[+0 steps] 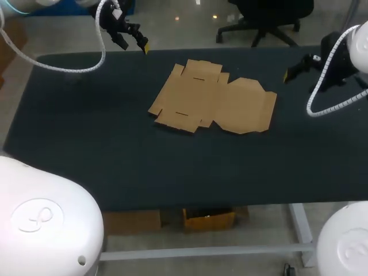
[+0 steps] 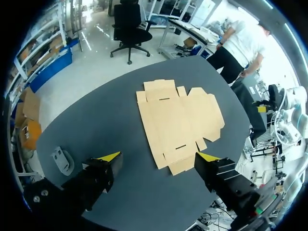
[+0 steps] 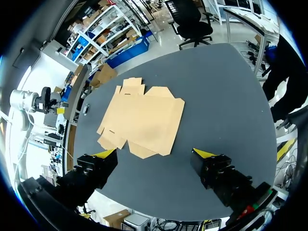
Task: Assemble the packaging by folding the flat box into shape, placing the metal phone stand inside, and closing the box properly
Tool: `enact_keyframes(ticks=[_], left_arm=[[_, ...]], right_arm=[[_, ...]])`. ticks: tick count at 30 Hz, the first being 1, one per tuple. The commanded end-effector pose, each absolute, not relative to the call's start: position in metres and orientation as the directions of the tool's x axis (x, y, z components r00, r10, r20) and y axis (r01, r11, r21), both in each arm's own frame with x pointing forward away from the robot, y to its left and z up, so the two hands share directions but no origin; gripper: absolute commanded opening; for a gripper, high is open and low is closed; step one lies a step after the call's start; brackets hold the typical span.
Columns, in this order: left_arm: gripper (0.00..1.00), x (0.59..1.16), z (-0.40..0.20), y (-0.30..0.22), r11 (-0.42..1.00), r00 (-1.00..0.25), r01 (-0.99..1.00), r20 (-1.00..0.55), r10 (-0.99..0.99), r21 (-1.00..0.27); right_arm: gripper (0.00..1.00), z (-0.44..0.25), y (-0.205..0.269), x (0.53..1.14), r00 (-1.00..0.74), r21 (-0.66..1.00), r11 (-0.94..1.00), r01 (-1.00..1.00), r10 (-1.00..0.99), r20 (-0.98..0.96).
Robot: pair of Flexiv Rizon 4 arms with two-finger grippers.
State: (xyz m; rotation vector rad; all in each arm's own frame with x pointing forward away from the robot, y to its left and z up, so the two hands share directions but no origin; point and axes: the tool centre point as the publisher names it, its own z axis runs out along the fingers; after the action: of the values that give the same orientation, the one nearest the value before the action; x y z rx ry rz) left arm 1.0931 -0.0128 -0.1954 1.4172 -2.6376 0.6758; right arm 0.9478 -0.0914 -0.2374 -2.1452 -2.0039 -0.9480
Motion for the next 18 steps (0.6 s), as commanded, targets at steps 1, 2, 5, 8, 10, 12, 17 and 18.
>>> enact_keyframes(ticks=[1,2,5,8,10,12,17,18], left_arm=[[1.00,1.105,-0.203,-0.012,0.488,-0.565,-0.821,0.300,-0.769,-0.297],[1.00,1.104,-0.205,-0.012,0.481,-0.560,-0.825,0.306,-0.770,-0.297],[1.00,1.099,-0.206,-0.010,0.416,-0.519,-0.847,0.339,-0.785,-0.332],[1.00,1.092,-0.207,-0.008,0.371,-0.495,-0.859,0.384,-0.780,-0.352],[1.00,1.086,-0.209,-0.009,0.358,-0.485,-0.865,0.400,-0.778,-0.352],[1.00,1.081,-0.209,-0.009,0.355,-0.482,-0.867,0.411,-0.774,-0.350],[1.00,1.074,-0.211,-0.010,0.332,-0.462,-0.881,0.464,-0.756,-0.337],[1.00,1.073,-0.211,-0.010,0.328,-0.458,-0.884,0.474,-0.752,-0.334]], right_arm=[[1.00,-0.236,-0.093,0.947,-0.033,0.356,-0.153,0.922,0.884,0.466],[1.00,-0.236,-0.093,0.947,-0.033,0.356,-0.153,0.922,0.884,0.466],[1.00,-0.236,-0.093,0.947,-0.033,0.356,-0.153,0.922,0.884,0.466],[1.00,-0.236,-0.093,0.947,-0.033,0.356,-0.153,0.922,0.884,0.466],[1.00,-0.236,-0.093,0.947,-0.033,0.356,-0.153,0.922,0.884,0.466],[1.00,-0.236,-0.093,0.947,-0.033,0.356,-0.153,0.922,0.884,0.466],[1.00,-0.236,-0.093,0.947,-0.033,0.356,-0.153,0.922,0.884,0.466],[1.00,-0.236,-0.093,0.947,-0.033,0.356,-0.153,0.922,0.884,0.466]])
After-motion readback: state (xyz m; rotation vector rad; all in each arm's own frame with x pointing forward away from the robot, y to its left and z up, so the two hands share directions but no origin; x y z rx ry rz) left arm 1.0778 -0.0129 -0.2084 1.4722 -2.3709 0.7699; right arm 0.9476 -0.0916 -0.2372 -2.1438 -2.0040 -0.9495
